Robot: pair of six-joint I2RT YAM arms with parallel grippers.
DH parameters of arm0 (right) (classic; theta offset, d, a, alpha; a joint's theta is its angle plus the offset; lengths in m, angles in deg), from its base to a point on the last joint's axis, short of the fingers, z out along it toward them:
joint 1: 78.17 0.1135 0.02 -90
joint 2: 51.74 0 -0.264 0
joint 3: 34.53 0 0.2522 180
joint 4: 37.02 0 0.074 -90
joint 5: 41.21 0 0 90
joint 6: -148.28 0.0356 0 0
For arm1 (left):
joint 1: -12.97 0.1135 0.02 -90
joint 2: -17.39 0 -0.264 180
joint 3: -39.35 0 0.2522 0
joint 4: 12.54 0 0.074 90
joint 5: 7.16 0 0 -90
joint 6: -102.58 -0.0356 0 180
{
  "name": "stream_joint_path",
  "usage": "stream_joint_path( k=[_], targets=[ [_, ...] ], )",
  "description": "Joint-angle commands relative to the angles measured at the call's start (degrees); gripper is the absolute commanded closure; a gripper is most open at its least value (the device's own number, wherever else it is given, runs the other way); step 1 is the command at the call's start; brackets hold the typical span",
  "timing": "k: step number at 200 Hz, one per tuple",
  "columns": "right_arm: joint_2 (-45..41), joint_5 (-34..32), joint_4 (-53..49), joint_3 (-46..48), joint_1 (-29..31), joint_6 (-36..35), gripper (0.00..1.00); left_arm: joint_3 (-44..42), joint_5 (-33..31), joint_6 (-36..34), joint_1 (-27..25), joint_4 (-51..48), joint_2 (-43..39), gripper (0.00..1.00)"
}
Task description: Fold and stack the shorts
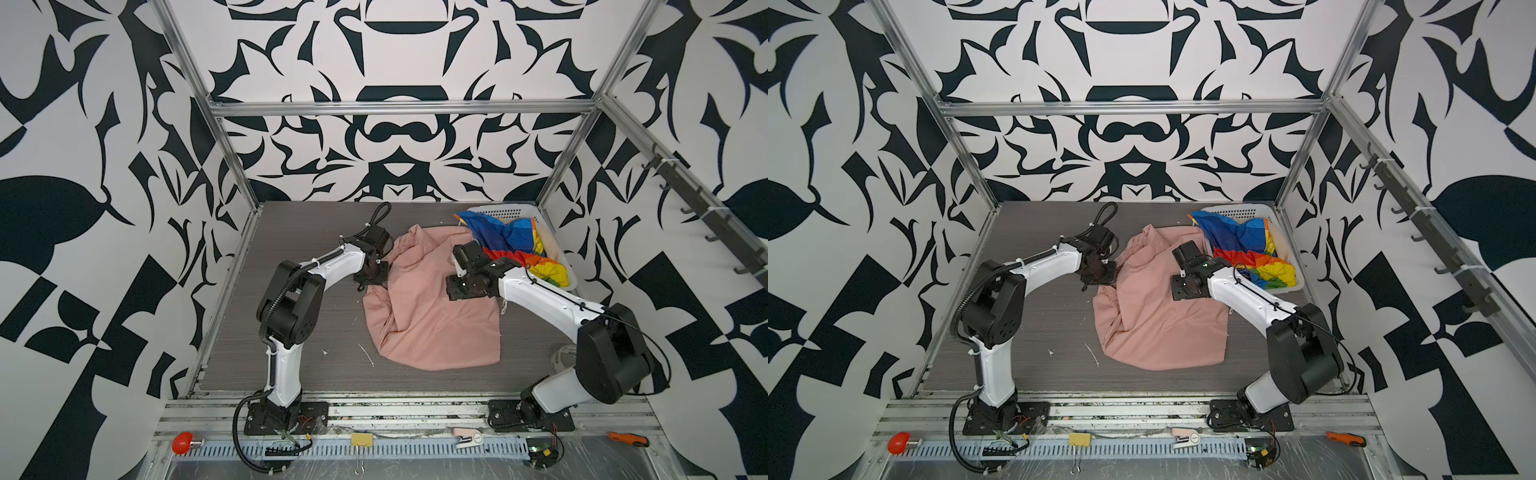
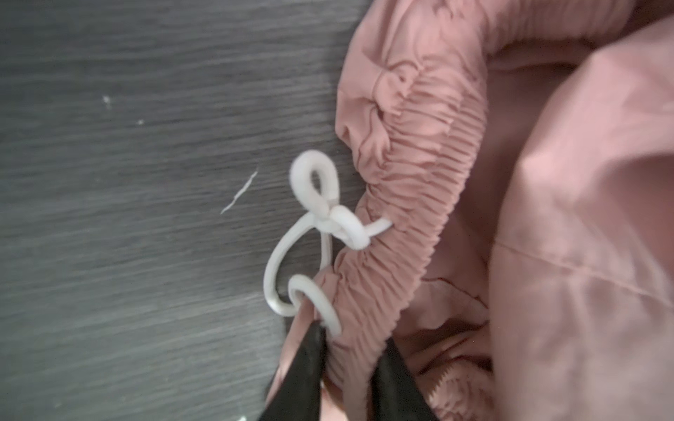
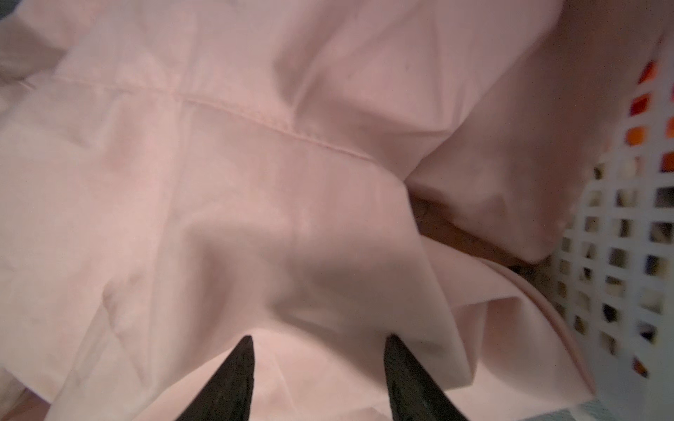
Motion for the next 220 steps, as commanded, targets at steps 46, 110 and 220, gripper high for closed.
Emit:
stream_joint_path(
  k=[46, 110, 220],
  targets=[
    [2.7, -1.7, 2.5, 0.1, -0.5, -1.4, 0.41, -7.5, 18.8, 6.1, 19.1, 7.2, -15.0, 1.0],
    [8.7, -5.1, 3.3, 1.1, -2.3, -2.8, 0.41, -33.8, 30.1, 21.0, 40.6, 27.2, -24.9, 0.86],
    [2.8, 9.6, 10.6, 4.2, -1.0, 1.9, 0.31, -29.4, 25.5, 12.8, 36.4, 6.9, -43.7, 0.0]
  ],
)
